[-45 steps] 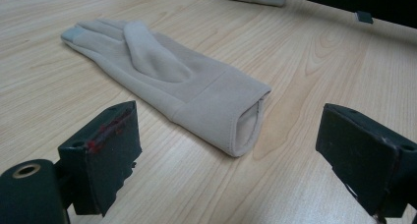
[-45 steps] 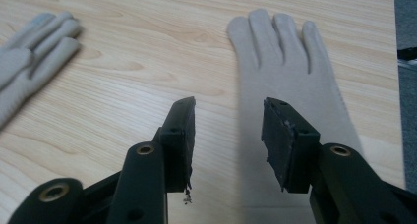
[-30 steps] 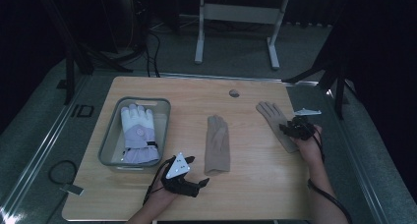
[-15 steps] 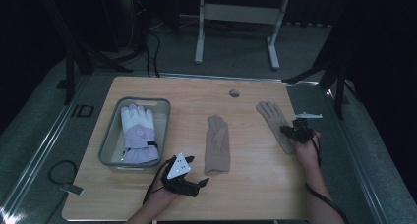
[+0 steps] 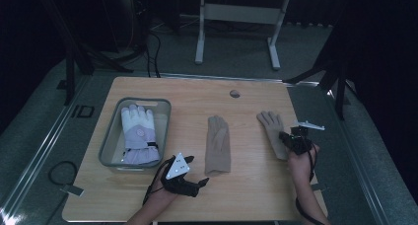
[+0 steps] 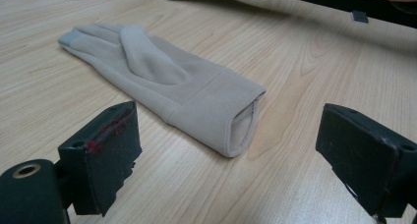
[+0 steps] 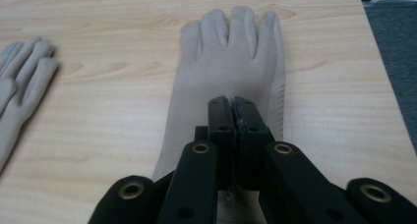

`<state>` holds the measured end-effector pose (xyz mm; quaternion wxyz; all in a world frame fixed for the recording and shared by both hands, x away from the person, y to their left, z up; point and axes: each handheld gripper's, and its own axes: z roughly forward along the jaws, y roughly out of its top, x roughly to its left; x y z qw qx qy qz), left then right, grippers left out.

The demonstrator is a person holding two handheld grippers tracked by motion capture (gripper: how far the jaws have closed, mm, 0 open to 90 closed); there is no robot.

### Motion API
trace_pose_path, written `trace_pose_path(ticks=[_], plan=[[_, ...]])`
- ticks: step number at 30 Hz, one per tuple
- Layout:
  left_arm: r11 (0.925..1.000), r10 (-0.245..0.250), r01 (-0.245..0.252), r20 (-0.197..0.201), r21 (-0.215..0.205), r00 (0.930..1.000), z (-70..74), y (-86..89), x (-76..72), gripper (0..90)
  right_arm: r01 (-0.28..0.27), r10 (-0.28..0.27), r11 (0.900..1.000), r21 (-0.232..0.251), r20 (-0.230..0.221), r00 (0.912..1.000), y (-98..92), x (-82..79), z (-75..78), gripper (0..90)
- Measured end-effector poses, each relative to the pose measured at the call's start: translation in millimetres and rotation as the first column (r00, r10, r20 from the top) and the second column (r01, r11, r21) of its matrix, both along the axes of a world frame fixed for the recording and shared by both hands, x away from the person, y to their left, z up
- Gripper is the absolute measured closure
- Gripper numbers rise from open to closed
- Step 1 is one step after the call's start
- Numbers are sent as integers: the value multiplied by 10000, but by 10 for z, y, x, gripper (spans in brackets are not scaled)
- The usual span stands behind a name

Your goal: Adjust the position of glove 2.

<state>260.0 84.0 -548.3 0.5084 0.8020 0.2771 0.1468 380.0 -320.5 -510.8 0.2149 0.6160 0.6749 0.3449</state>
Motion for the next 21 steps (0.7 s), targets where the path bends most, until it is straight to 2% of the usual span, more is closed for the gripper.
trace_pose_path(ticks=[1, 2, 5, 6, 11, 13, 21], plan=[[10000, 0, 0, 0, 0, 10000, 0, 0, 0, 97, 0, 0, 10000, 0, 0, 10000, 0, 0, 0, 876], [10000, 11, -11, -9, 39, 10000, -1, -1, 3, 97, 47, -47, 10000, -44, 6, 10000, 32, -89, 31, 876], [10000, 0, 0, -6, 21, 10000, -1, 0, 2, 97, 78, -78, 10000, -13, 54, 10000, 42, -137, 45, 876], [10000, 13, -13, 2, -7, 10000, 4, 1, 0, 97, 196, -197, 9998, 107, 119, 9997, 79, -266, 59, 875], [10000, 34, -34, 49, -32, 10000, 15, 9, -3, 97, -87, 88, 9999, 79, -131, 9999, 186, -423, -33, 874], [10000, 30, -30, 37, -48, 10000, 15, 9, -2, 97, -129, 134, 9995, 275, -194, 9997, 205, -464, -61, 872], [10000, 8, -8, 35, -14, 10000, 11, 2, 0, 97, -362, 367, 9993, 116, -444, 9983, 338, -510, -192, 858]])
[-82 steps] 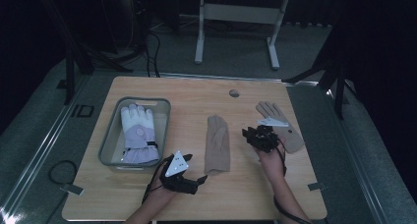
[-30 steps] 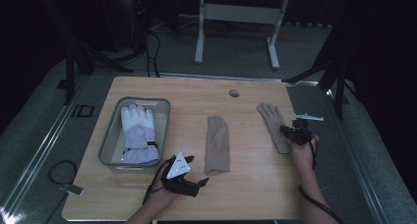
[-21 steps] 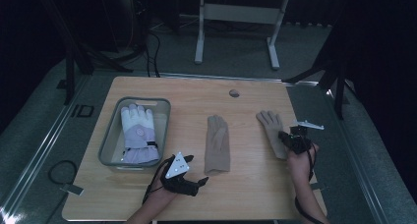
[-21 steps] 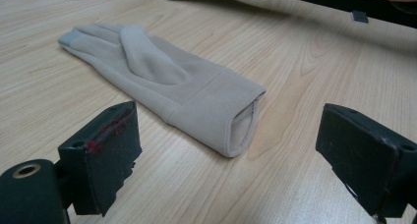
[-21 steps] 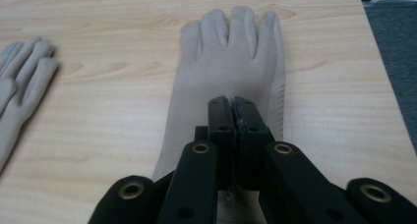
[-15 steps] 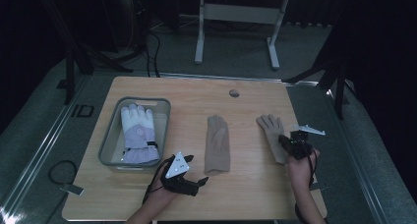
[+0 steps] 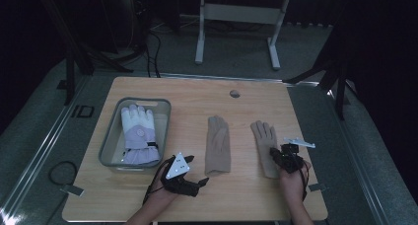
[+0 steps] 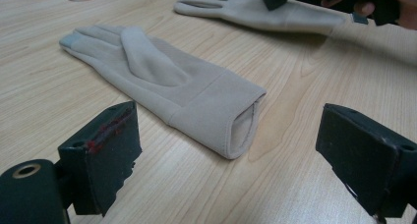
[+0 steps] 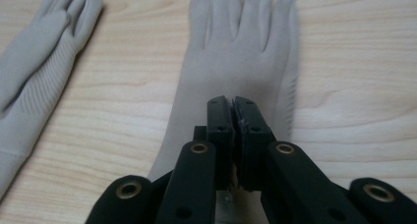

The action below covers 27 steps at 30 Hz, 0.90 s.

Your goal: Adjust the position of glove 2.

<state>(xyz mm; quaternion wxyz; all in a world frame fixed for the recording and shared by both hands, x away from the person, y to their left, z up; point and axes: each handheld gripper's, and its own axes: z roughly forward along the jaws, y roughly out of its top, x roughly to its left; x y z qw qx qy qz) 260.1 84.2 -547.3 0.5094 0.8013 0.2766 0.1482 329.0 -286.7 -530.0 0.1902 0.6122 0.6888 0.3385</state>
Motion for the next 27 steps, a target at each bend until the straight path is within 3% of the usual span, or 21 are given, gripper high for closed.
trace_pose_path(ticks=[7, 8, 13, 14, 17, 20, 21, 23, 24, 27], plan=[[10000, -19, 19, 45, 11, 10000, 4, 1, -8, 97, -312, 302, 9989, -342, -270, 9992, 56, 43, -145, 772], [10000, -23, 23, 46, 7, 10000, 4, 1, -8, 96, -412, 406, 9988, -276, -198, 9990, 42, 37, -123, 720], [10000, -36, 36, 22, 48, 10000, 0, 5, -4, 97, -783, 786, 9966, -267, 106, 9968, -15, 52, -28, 652], [10000, -36, 36, 35, 46, 10000, 1, 7, -5, 97, -1264, 1267, 9916, -265, 86, 9919, -45, 89, 4, 604], [10000, -43, 43, 42, 49, 10000, 2, 10, -4, 97, -1448, 1458, 9886, -423, 226, 9890, -68, 115, 30, 601], [10000, -38, 38, 13, 32, 10000, 0, 11, -1, 97, -2218, 2253, 9725, -712, 453, 9732, -102, 188, 58, 550], [10000, -44, 44, 15, 44, 10000, -1, 9, -1, 97, -2218, 2253, 9725, -712, 453, 9732, -102, 188, 58, 550], [10000, -55, 55, -8, 54, 10000, -4, 7, -1, 97, -2589, 2639, 9618, -893, 491, 9633, -118, 224, 63, 544], [10000, -76, 76, -6, 59, 10000, -7, 5, -1, 97, -2986, 3031, 9503, -884, 427, 9520, -148, 265, 53, 531], [9999, -83, 83, -4, 82, 10000, -8, 5, -1, 97, -3196, 3228, 9435, -873, 249, 9462, -185, 305, 23, 516]])
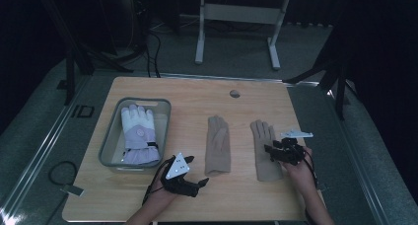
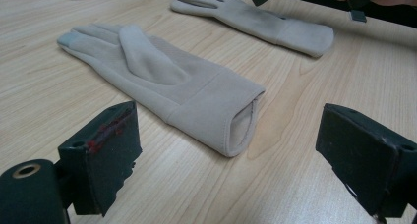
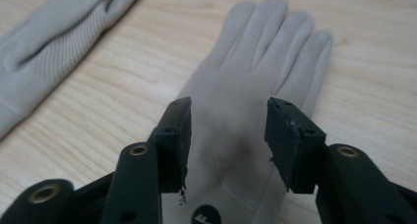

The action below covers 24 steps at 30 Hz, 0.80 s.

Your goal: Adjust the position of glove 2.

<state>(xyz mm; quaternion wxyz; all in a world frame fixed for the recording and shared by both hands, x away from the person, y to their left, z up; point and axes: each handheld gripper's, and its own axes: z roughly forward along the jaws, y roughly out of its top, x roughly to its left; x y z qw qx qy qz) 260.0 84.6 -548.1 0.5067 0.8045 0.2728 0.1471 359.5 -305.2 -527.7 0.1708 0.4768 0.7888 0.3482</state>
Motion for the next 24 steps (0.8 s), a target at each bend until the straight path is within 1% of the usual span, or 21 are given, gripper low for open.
trace_pose_path(ticks=[1, 2, 3, 6, 7, 8, 9, 10, 11, 12, 13, 14, 15, 16, 17, 18, 19, 20, 21, 24], plan=[[10000, 4, -4, 9, -20, 10000, 1, 2, -1, 97, -80, 80, 10000, 3, -127, 9999, -26, 18, -26, 499], [10000, 4, -4, 9, -20, 10000, 1, 2, -1, 97, -80, 80, 10000, 3, -127, 9999, -26, 18, -26, 499], [10000, 20, -20, 7, -39, 10000, 1, 6, 1, 97, -141, 142, 9999, 39, -215, 9997, -48, 23, -58, 481], [10000, 35, -35, -2, -62, 10000, -3, 7, 7, 97, -127, 127, 9999, -21, -216, 9997, -50, 20, -90, 480], [10000, 38, -38, -28, -66, 10000, -7, 9, 15, 97, -210, 208, 9997, -102, -221, 9995, -39, 18, -134, 475], [10000, 38, -38, -28, -66, 10000, -7, 9, 15, 97, -210, 208, 9997, -102, -221, 9995, -39, 18, -134, 475], [10000, 39, -39, -28, -42, 10000, -8, 9, 17, 97, -228, 224, 9995, -217, -189, 9996, -27, 20, -180, 481], [10000, 39, -39, -28, -42, 10000, -8, 9, 17, 97, -228, 224, 9995, -217, -189, 9996, -27, 20, -180, 481], [10000, 31, -31, -3, -46, 10000, -7, 11, 13, 97, -283, 286, 9986, -448, 57, 9996, 0, 2, -208, 497], [10000, 31, -31, -3, -46, 10000, -7, 11, 13, 97, -283, 286, 9986, -448, 57, 9996, 0, 2, -208, 497], [10000, 40, -40, -5, -41, 10000, -7, 11, 12, 97, -328, 357, 9964, -786, 358, 9987, 30, -21, -230, 532], [10000, 41, -41, -5, -44, 10000, -8, 11, 12, 97, -328, 357, 9964, -786, 358, 9987, 30, -21, -230, 532], [10000, 35, -35, -9, -40, 10000, -8, 12, 11, 97, -233, 260, 9969, -747, 357, 9990, 39, -27, -231, 568], [10000, 36, -36, 2, -27, 10000, -8, 12, 11, 97, -131, 162, 9966, -811, 367, 9992, 49, -37, -226, 640], [10000, 40, -40, 30, -30, 10000, -4, 12, 8, 97, 171, -139, 9965, -814, 401, 9991, 62, -44, -224, 746], [10000, 40, -40, 30, -30, 10000, -4, 12, 8, 97, 171, -139, 9965, -814, 401, 9991, 62, -44, -224, 746], [10000, 45, -45, 51, -34, 10000, 0, 12, 3, 97, 433, -392, 9954, -858, 492, 9980, 88, -55, -228, 791], [10000, 45, -45, 51, -34, 10000, 0, 12, 3, 97, 433, -392, 9954, -858, 492, 9980, 88, -55, -228, 791], [10000, 51, -51, 46, -41, 10000, 0, 13, 5, 97, 751, -697, 9927, -945, 597, 9958, 126, -74, -232, 813], [10000, 45, -45, 39, -44, 10000, -1, 12, 6, 97, 840, -785, 9920, -943, 609, 9951, 135, -79, -232, 818]])
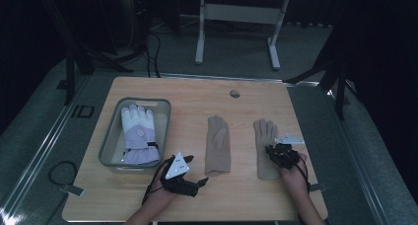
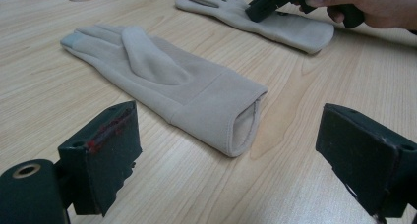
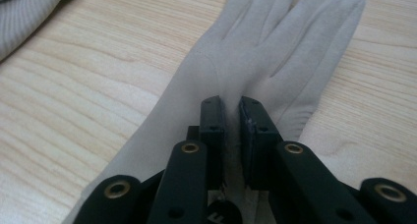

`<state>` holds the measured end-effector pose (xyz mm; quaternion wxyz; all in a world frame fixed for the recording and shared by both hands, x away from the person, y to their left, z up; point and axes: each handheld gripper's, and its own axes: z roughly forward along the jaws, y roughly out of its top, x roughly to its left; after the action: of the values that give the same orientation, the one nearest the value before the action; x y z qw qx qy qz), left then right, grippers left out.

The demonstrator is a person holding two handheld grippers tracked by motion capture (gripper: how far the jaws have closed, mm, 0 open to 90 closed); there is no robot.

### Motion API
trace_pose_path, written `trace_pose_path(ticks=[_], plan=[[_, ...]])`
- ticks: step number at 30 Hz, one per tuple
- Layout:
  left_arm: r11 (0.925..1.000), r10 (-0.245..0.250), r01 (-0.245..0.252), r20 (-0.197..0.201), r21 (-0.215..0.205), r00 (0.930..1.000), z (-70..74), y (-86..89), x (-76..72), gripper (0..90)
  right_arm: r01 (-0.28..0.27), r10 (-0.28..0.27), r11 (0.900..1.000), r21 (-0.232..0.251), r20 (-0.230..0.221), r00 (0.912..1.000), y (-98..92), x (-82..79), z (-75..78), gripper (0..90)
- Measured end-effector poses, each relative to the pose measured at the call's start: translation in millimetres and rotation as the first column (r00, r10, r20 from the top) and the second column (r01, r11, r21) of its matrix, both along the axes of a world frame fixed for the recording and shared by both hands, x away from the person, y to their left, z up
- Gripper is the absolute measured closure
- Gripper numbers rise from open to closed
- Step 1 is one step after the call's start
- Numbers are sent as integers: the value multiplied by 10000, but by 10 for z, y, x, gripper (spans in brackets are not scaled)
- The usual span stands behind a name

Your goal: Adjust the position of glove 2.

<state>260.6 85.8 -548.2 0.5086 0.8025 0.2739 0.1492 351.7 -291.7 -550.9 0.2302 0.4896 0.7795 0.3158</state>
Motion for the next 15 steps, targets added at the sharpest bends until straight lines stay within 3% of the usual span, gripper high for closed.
trace_pose_path(ticks=[4, 6, 15], plan=[[10000, 2, -2, 9, -10, 10000, 1, 0, 1, 97, 416, -416, 9988, 256, -21, 9991, 20, -13, 25, 831], [10000, 8, -8, -16, 0, 10000, -2, 6, 7, 97, 572, -571, 9967, 571, -36, 9984, 29, -10, 89, 833], [10000, 22, -22, -2, -27, 10000, 4, 8, 2, 97, 879, -940, 9896, 1136, 497, 9943, 138, -7, 396, 833]])
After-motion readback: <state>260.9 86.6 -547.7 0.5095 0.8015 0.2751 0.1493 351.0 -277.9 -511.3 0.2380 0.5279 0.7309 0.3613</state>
